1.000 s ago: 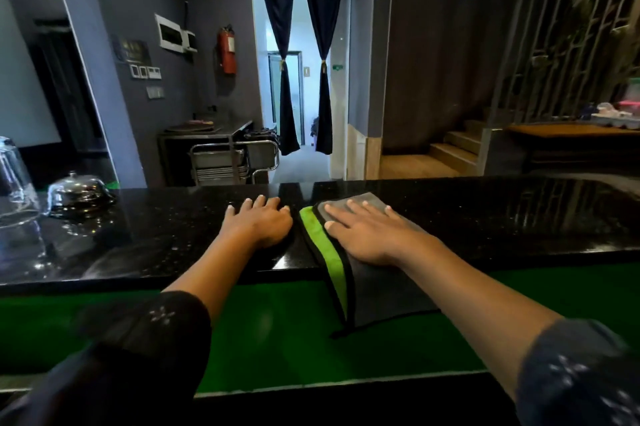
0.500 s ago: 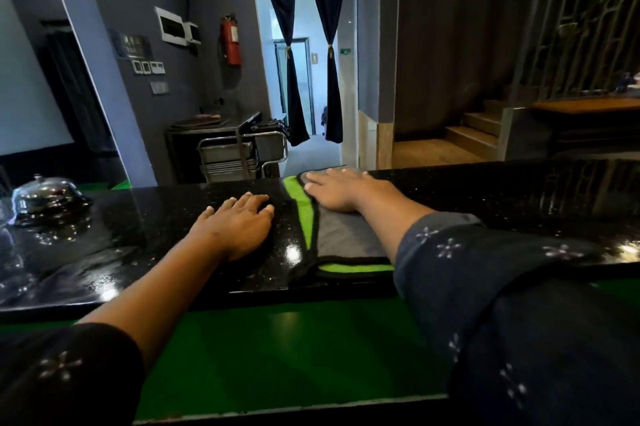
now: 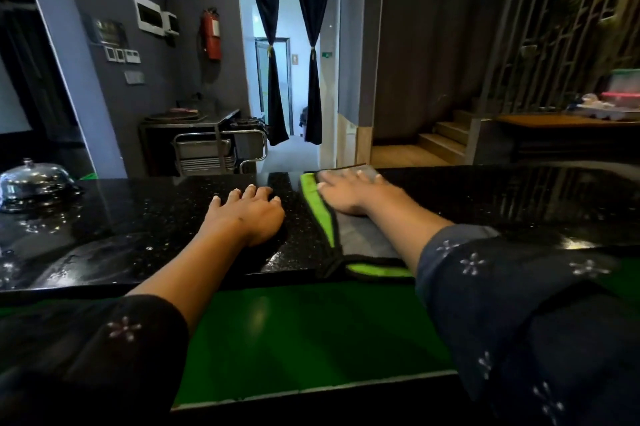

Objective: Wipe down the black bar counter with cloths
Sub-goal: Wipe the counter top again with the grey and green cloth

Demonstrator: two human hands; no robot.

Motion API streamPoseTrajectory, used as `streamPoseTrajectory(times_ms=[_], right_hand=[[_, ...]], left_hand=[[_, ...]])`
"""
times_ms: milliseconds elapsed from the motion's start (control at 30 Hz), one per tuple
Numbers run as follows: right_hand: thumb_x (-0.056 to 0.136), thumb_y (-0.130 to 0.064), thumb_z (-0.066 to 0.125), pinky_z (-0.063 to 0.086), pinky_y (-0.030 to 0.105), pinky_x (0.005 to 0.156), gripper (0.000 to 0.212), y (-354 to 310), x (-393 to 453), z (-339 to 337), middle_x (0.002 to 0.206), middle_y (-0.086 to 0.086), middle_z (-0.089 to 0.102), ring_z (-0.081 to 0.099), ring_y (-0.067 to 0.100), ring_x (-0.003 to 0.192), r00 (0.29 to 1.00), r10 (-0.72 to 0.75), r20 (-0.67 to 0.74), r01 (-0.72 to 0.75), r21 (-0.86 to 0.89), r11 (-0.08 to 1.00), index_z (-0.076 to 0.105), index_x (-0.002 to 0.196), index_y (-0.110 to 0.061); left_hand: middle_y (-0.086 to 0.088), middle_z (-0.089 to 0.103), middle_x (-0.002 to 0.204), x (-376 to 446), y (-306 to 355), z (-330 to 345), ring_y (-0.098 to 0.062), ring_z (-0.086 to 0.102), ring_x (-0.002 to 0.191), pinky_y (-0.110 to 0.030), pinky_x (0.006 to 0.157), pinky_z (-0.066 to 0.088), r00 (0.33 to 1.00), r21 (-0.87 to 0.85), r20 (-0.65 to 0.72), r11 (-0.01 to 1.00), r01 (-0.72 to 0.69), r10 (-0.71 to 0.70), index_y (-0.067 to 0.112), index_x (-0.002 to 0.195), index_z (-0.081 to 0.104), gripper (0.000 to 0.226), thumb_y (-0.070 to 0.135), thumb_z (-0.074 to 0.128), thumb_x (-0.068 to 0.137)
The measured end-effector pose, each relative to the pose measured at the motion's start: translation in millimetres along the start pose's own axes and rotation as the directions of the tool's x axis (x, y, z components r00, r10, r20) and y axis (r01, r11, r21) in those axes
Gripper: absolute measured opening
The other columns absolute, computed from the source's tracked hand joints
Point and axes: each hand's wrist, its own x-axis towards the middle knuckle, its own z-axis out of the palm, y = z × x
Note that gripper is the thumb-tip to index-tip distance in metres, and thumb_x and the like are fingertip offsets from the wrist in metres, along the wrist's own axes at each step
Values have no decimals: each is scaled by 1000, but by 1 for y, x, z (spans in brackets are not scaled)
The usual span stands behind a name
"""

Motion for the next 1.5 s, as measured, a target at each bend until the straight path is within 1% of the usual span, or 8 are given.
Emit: streamPoseTrajectory(times_ms=[133,300,600,867,1033,1233,1333,1500], right_hand=[[100,-57,13,-5,56,118,57,-25,-52,7,165,3,-1,-2,27,151,995,-99,9,98,51,994,6,155,-42],[99,-61,14,-4,48,119,54,15,-106,5,164,-10,0,-2,16,151,992,-123,5,122,62,991,7,152,-50],[100,-54,13,-4,56,118,58,-13,-35,0,165,8,1,1,30,151,994,113,-6,-113,46,993,8,156,-38],[101,-56,14,-4,48,119,51,2,-112,5,165,-7,1,-2,17,151,999,-46,14,45,55,997,8,152,-49],[102,-55,14,-4,49,119,50,15,-97,1,165,-6,1,-2,19,151,999,34,4,-34,63,997,10,152,-49],[101,-53,11,-3,58,118,56,4,-26,-8,165,8,0,1,30,151,993,115,13,-115,40,993,8,155,-39],[101,-53,12,-4,58,118,57,-3,-25,-7,165,10,-2,-1,31,151,998,55,35,-56,32,998,6,156,-37],[100,-60,14,-3,52,117,55,30,-58,-1,165,-5,2,-1,21,151,978,-201,47,198,73,978,9,153,-47]], left_hand=[[-1,7,161,-2,-1,-2,-25,5,148,-52,118,1,1000,12,13,1000,-24,24,26,153,15,56,43,15,99],[-3,3,162,-3,-3,-1,-27,2,148,-52,117,-1,999,9,33,999,-30,30,25,153,11,58,44,16,99],[-4,4,161,-5,3,-4,-29,2,148,-55,117,-1,1000,-1,26,1000,-18,18,23,153,14,59,44,15,98],[-8,3,161,-8,1,-5,-31,-1,147,-56,116,-4,998,-5,50,999,-48,48,21,153,13,67,56,14,96],[-11,-9,160,-12,0,-3,-33,-16,145,-52,116,-10,994,6,29,994,-108,108,26,153,10,82,74,9,87],[-6,5,161,-11,1,-7,-29,1,148,-53,117,1,992,31,56,993,-113,112,37,151,13,86,83,13,79],[-4,6,161,-13,1,-8,-28,3,148,-52,118,2,994,49,60,994,-100,97,39,151,13,85,84,13,78],[-2,6,161,-14,4,-7,-25,2,148,-55,116,-4,995,74,62,994,-83,78,41,150,13,87,84,9,75]])
